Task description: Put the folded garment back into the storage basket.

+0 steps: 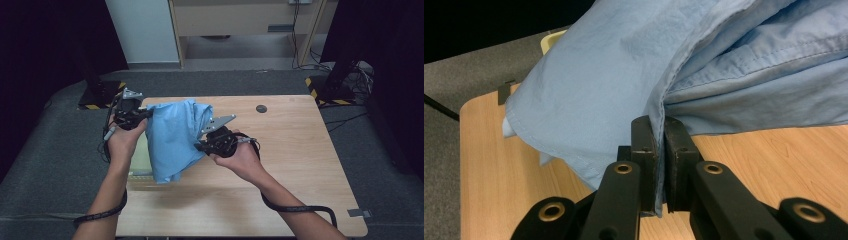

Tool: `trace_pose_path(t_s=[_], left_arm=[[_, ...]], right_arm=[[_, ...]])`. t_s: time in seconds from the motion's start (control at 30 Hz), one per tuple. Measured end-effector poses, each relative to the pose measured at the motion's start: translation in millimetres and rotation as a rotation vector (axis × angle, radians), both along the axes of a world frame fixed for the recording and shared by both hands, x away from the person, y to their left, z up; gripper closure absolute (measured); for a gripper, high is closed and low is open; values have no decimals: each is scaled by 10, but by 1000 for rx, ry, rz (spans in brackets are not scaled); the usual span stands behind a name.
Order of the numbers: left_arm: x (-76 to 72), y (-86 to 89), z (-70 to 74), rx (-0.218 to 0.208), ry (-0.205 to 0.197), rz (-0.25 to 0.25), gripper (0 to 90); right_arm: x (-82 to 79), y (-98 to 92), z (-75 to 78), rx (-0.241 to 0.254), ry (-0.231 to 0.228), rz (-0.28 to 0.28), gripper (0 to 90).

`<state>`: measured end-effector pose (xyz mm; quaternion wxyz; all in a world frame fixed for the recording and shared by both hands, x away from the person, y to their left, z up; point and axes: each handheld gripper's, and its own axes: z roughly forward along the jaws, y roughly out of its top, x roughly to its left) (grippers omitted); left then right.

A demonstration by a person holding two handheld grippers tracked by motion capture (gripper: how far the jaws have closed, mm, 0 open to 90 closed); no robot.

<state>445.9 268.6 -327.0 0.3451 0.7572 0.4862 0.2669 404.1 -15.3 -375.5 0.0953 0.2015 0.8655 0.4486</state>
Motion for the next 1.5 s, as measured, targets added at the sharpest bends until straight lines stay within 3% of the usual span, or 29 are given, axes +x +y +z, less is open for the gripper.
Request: trace_pose_path(t_s=[0.53, 1.03, 1.5], left_arm=[[45, 118, 6, 10, 8, 18, 848], [131, 262, 56, 44, 14, 44, 850], [257, 322, -19, 53, -10, 78, 855]], right_arm=[[38, 89, -11, 11, -19, -4, 856], [123, 320, -20, 15, -14, 4, 855], [202, 435, -90, 34, -3, -9, 856]])
